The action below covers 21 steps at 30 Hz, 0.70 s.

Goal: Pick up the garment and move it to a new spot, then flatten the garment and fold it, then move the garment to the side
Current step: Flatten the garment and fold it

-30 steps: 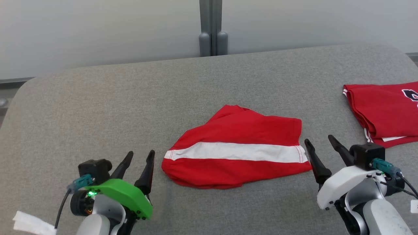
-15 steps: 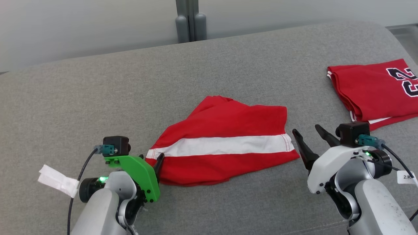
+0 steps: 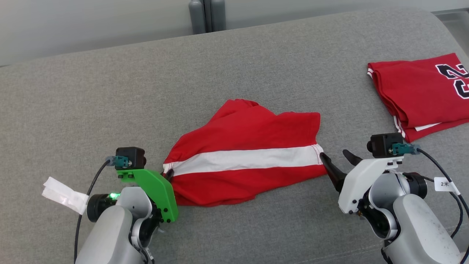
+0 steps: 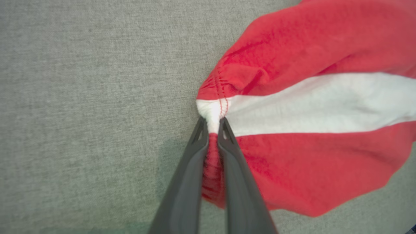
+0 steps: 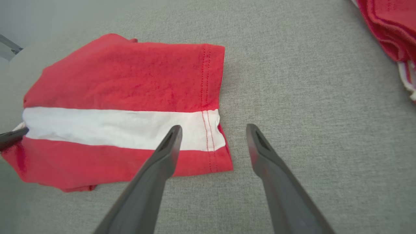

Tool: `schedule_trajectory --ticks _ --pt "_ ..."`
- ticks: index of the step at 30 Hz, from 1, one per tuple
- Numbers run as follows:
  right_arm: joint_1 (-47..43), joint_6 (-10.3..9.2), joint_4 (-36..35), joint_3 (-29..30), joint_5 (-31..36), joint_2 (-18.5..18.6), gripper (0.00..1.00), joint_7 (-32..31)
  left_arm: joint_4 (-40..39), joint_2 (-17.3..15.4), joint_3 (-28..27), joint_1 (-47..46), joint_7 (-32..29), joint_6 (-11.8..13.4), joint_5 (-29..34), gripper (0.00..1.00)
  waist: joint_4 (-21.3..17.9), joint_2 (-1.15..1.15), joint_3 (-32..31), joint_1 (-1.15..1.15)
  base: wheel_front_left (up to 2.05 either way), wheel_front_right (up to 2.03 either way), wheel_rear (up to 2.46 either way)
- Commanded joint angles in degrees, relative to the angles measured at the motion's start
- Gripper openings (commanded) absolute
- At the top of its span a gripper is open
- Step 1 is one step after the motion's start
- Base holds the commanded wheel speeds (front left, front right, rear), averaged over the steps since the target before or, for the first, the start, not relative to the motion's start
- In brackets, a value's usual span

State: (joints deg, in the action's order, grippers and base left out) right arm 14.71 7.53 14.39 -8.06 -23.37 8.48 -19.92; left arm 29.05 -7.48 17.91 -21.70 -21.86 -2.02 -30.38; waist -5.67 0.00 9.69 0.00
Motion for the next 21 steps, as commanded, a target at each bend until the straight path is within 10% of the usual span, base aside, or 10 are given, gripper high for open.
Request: schedule_trajectory --ticks 1,21 --pt "1.16 -0.09 0.69 -0.34 -0.41 0.54 1.0 -0.89 -0.23 0.19 0.04 0.59 0.52 -0.29 -0.24 0.0 0.45 0.0 0.51 0.0 0.0 0.0 0.0" --pt "7.97 -0.08 10.48 -5.32 -7.2 -0.06 1.0 -2.04 0.29 0.31 0.73 -1.84 3.65 -1.61 -1.27 0.0 2.12 0.0 2.71 0.0 0.0 0.0 0.0"
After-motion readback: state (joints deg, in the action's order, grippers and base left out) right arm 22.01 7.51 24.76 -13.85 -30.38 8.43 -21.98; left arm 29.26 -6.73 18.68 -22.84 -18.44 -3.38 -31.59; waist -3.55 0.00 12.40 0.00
